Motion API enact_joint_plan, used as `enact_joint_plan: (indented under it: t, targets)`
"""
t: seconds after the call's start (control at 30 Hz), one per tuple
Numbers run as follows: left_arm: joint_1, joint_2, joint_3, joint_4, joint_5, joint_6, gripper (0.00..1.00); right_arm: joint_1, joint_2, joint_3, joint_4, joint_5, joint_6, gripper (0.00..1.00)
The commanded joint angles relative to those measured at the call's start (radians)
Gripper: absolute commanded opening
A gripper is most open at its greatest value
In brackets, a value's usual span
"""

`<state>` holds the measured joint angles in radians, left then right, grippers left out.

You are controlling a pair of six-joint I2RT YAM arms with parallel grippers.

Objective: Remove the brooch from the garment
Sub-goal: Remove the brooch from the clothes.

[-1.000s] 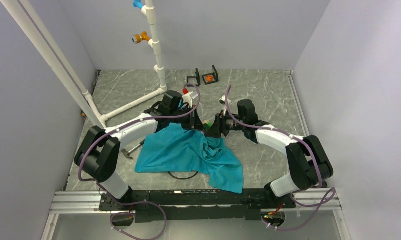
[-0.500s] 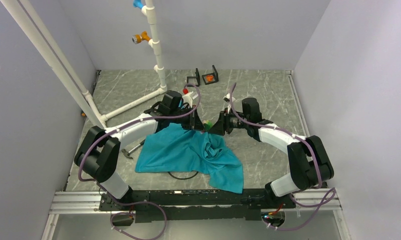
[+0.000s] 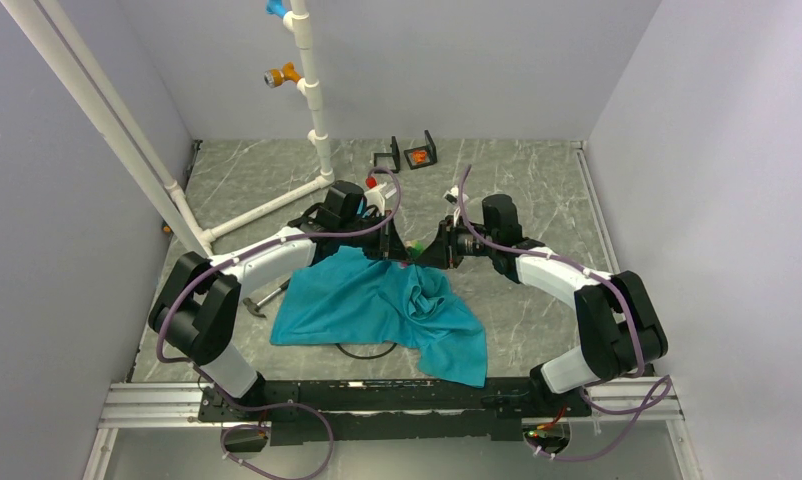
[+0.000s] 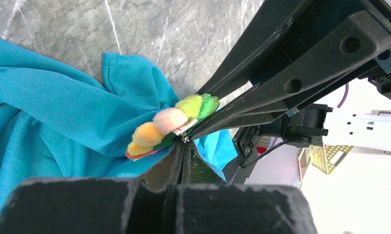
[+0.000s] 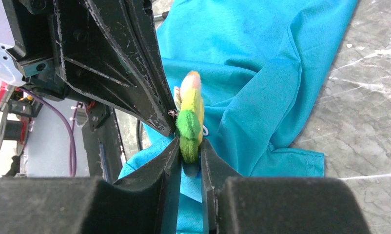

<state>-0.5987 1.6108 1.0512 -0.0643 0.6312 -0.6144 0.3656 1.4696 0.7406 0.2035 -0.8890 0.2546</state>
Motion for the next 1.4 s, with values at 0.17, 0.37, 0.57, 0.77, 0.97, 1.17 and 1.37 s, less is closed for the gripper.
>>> enact_joint_plan:
  t: [0.17, 0.37, 0.57, 0.77, 0.97, 1.17, 1.37]
  targets:
    - [0.005, -0.016, 0.031, 0.056, 0.034, -0.008, 0.0, 0.007, 0.001, 0.028, 0.053, -0.016, 0.004, 0.0]
    - [0.025, -0.045, 0.036, 0.057, 0.014, 0.084, 0.4, -0.006, 0.001, -0.01, 0.127, -0.019, 0.091, 0.0]
    - [0.127, -0.122, 0.051, 0.013, -0.011, 0.211, 0.69, -0.051, 0.038, -0.049, 0.26, -0.084, 0.229, 0.0]
    - [0.184, -0.152, -0.121, 0.151, 0.113, 0.344, 0.95, -0.054, 0.085, -0.093, 0.397, -0.168, 0.337, 0.0]
    - [0.189, -0.131, -0.273, 0.501, 0.303, 0.212, 1.0, -0.051, 0.085, -0.15, 0.491, -0.194, 0.381, 0.0]
    - [0.149, -0.08, -0.363, 0.74, 0.328, 0.08, 0.89, -0.043, 0.114, -0.165, 0.516, -0.192, 0.396, 0.0]
    - [0.124, 0.008, -0.375, 0.835, 0.331, -0.006, 0.69, -0.04, 0.134, -0.165, 0.526, -0.192, 0.4, 0.0]
